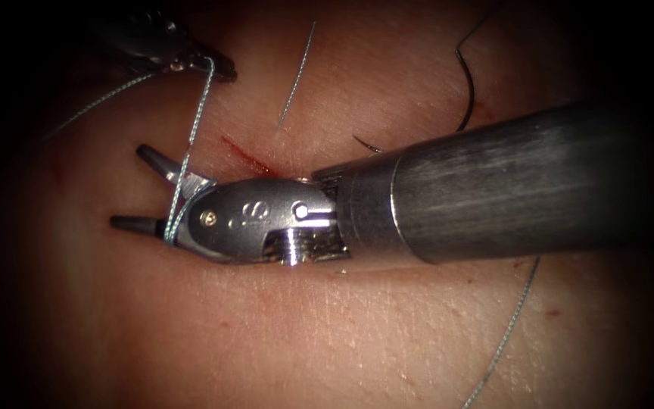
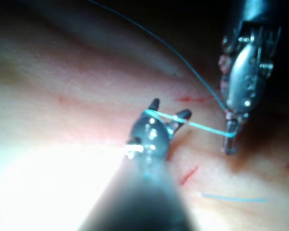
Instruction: Wound Closure
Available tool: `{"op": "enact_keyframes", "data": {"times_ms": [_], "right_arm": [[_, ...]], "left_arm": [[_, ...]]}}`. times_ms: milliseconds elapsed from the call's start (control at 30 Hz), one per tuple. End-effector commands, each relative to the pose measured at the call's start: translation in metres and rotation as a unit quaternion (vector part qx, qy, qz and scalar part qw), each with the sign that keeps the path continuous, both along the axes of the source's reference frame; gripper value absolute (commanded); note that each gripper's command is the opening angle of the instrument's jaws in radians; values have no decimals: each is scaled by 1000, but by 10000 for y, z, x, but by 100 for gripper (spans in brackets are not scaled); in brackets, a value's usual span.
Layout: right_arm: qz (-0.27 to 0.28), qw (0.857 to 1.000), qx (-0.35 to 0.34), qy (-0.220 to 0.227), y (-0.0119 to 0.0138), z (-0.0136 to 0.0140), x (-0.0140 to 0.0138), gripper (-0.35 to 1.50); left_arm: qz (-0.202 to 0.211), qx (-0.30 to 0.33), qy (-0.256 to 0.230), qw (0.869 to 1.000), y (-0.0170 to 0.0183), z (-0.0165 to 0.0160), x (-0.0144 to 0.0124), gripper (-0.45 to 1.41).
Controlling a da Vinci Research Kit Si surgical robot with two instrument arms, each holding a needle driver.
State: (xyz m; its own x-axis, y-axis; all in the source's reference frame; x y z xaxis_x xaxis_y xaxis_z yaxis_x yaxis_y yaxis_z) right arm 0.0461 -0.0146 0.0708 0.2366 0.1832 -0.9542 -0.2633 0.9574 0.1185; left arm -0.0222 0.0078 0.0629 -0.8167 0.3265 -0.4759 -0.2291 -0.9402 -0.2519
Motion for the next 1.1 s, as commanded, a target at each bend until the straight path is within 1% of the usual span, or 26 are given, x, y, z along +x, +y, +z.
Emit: {"op": "enact_keyframes", "data": {"times_ms": [33, 100, 233, 433, 500, 600, 733, 967, 1100], "right_arm": [[3, 1000, 0, 6, -2, 0, 3, 119], [10, 1000, -4, 23, 1, -7, 0, 119], [15, 999, -7, 38, 3, -12, -6, 119], [41, 998, -13, 45, 6, -15, -21, 118], [51, 997, -16, 54, 11, -16, -27, 116], [76, 994, -24, 80, 22, -21, -40, 116], [106, 990, -26, 89, 32, -28, -52, 114], [158, 984, -29, 83, 43, -29, -58, 114], [182, 981, -29, 67, 47, -25, -75, 111]], "left_arm": [[2, 1, -3, 1000, -3, 10, -7, -45], [8, 3, -4, 1000, -6, 24, -10, -45], [10, 0, -5, 1000, -6, 35, -10, -45], [11, 0, -7, 1000, -14, 39, -7, -45], [13, -2, -8, 1000, -19, 41, -4, -45], [18, -4, -11, 1000, -28, 44, 2, -45], [21, -7, -11, 1000, -41, 47, 10, -45], [24, -7, -13, 1000, -60, 38, 11, -45], [24, -8, -16, 1000, -73, 31, 10, -45]]}}
